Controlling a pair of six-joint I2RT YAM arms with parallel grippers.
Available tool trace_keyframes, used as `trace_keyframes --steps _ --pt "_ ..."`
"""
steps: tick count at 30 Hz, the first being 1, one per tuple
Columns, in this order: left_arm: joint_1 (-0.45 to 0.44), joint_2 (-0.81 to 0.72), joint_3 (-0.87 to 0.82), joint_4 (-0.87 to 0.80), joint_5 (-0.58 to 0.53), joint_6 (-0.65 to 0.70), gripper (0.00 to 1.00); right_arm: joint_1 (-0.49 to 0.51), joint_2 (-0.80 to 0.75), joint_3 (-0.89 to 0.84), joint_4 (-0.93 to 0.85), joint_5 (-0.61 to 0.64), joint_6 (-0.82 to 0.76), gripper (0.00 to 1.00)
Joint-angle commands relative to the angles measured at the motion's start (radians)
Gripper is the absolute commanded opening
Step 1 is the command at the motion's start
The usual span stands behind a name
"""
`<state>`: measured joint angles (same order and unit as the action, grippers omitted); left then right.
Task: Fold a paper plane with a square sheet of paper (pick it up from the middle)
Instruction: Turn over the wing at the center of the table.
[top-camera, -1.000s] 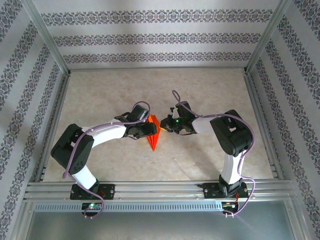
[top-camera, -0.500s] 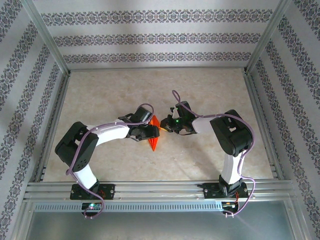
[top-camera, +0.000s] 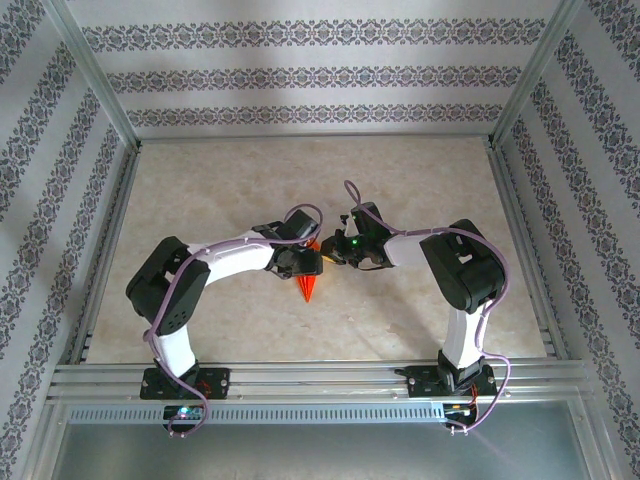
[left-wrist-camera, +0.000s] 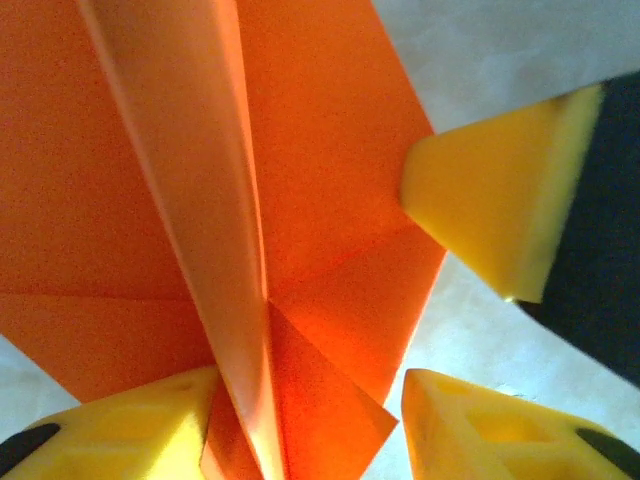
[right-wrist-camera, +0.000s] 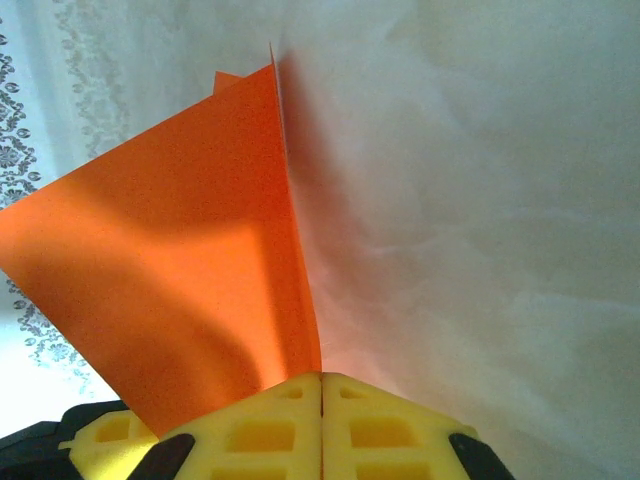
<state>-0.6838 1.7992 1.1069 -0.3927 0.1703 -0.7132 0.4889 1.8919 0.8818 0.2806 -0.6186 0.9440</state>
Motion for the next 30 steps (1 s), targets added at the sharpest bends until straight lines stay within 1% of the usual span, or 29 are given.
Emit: trace_keyframes --steps 1,5,9,14,24,27,30 --pt "-0.020 0.013 0.035 -0.082 -0.052 0.026 0.44 0.008 -0.001 0.020 -0.007 -0.004 -0.003 0.07" --pt "-0.023 0.015 0.045 -0.098 -0.072 0.022 0.37 0.008 0.000 0.020 -0.007 -0.004 -0.003 0.07" --pt "-0.023 0.007 0.049 -0.114 -0.097 0.013 0.34 0.008 0.002 0.022 -0.007 -0.005 -0.003 0.07" --pt "-0.023 0.010 0.048 -0.118 -0.106 0.002 0.26 0.008 0.003 0.022 -0.007 -0.006 -0.003 0.07" --pt "-0.025 0.041 0.056 -0.103 -0.045 -0.017 0.22 0.008 0.002 0.019 -0.006 -0.007 -0.003 0.07" --pt "-0.024 0.044 0.067 -0.120 -0.062 -0.020 0.17 0.005 -0.008 0.022 -0.011 -0.007 -0.009 0.10" --pt "-0.025 0.032 0.076 -0.144 -0.086 -0.014 0.10 -0.010 -0.047 0.028 -0.043 -0.001 -0.035 0.18"
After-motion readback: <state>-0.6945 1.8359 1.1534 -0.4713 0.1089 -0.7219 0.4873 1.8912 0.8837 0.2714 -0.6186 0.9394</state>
